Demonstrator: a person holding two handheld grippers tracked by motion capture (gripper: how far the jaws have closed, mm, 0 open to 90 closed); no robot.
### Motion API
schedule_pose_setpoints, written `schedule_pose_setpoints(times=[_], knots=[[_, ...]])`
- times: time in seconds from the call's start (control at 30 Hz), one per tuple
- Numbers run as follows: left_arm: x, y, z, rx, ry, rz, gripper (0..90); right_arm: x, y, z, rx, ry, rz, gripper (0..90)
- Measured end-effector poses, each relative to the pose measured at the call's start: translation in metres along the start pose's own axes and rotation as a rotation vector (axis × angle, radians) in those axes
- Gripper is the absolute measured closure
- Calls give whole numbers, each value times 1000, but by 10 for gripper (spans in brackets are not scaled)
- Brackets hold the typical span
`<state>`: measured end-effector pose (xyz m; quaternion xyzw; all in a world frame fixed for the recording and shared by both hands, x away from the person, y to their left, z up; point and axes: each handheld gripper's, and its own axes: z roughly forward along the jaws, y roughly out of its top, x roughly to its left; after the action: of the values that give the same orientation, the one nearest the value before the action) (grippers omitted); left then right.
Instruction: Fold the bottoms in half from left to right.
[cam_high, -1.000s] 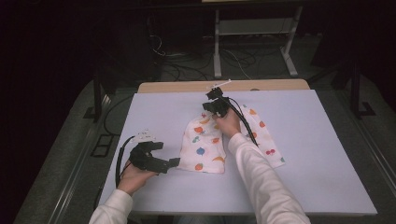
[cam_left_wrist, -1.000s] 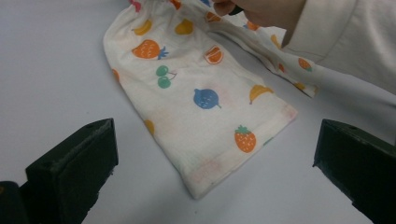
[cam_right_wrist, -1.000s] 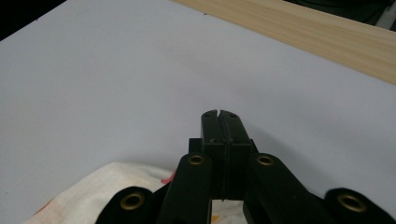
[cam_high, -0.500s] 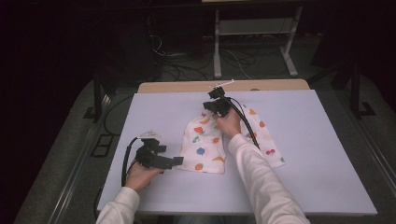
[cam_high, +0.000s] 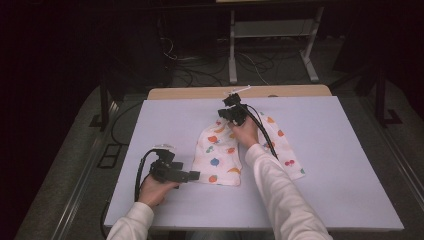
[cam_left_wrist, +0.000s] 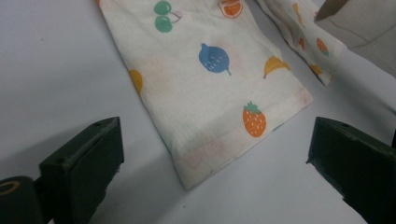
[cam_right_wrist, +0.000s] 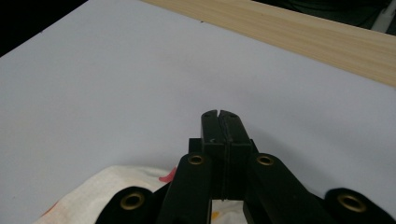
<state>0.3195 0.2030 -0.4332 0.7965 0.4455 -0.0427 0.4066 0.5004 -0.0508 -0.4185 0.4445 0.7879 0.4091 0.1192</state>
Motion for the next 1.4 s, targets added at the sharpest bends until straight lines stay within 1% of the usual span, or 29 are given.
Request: schedule_pose_setpoints(times=[0.03, 0.1, 0.13, 0.2, 0.23, 0.3, 0.33, 0.37, 0.53, 0.57, 0.67, 0.7, 0.77, 0.8, 0.87, 0.9, 0.93, 0.97, 1.03, 1.07, 1.13, 1.17, 1.2, 1.23, 1.27, 1.3, 1.33, 1.37, 1.4], knots=[[0, 0, 0, 6, -4, 0, 54, 0, 0, 0, 1, 0, -1, 888], [1, 0, 0, 9, -8, -2, 119, 0, -1, 0, 1, -3, -2, 888], [1, -1, 0, 5, -11, -5, 119, 0, -1, 0, 1, -1, 2, 887], [2, -2, 0, 7, -16, -9, 149, -1, -1, 0, -1, 0, 1, 887], [4, -3, 0, 11, -27, -11, 168, -1, -1, 0, -1, 0, 2, 887], [5, -5, 1, 9, -32, -22, 213, -1, -1, 0, 2, 4, -1, 887], [6, -6, 1, 12, -33, -23, 232, -1, -2, 0, 3, 2, -5, 887], [7, -8, 2, 16, -29, -24, 277, 0, -2, 1, 6, 1, -14, 887], [9, -9, 3, 23, -23, -32, 343, 1, -2, 1, 6, 1, -17, 887], [10, -9, 3, 22, -24, -41, 381, 1, -2, 2, 4, 3, -17, 887], [10, -9, 3, 22, -22, -45, 412, 1, -3, 2, 0, 5, -15, 887], [10, -9, 3, 26, -23, -44, 454, 1, -3, 3, -1, 5, -16, 887], [11, -9, 4, 26, -24, -47, 490, 1, -4, 3, 1, 7, -11, 888], [11, -8, 4, 28, -25, -48, 490, 1, -4, 3, 1, 7, -11, 888], [12, -8, 5, 23, -20, -50, 541, 1, -4, 3, -3, 9, -7, 887], [13, -8, 5, 20, -17, -49, 541, 1, -4, 3, -3, 9, -7, 887], [14, -8, 6, 18, -14, -47, 564, 1, -4, 3, -5, 10, -8, 887], [15, -7, 6, 15, -16, -57, 604, 1, -4, 3, -5, 8, -11, 887], [16, -7, 6, 15, -19, -61, 622, 1, -5, 3, -7, 8, -11, 887], [17, -7, 7, 17, -20, -63, 653, 0, -5, 3, -8, 10, -8, 887], [18, -6, 8, 17, -22, -68, 689, 0, -5, 3, -9, 11, -8, 887], [18, -6, 8, 16, -21, -70, 689, 0, -5, 3, -9, 11, -8, 887], [19, -6, 9, 15, -21, -78, 715, 0, -5, 3, -8, 11, -8, 887], [19, -6, 10, 18, -22, -77, 740, 0, -5, 3, -9, 12, -7, 887], [19, -5, 11, 26, -24, -70, 795, 0, -5, 3, -11, 12, -9, 887], [19, -5, 11, 26, -24, -70, 824, 0, -5, 3, -10, 12, -9, 887], [18, -4, 13, 42, -15, -54, 861, 0, -5, 2, -10, 12, -11, 887], [18, -4, 13, 42, -15, -54, 884, 0, -5, 2, -10, 12, -11, 887], [17, -3, 14, 46, -11, -44, 884, 0, -5, 2, -11, 11, -11, 887]])
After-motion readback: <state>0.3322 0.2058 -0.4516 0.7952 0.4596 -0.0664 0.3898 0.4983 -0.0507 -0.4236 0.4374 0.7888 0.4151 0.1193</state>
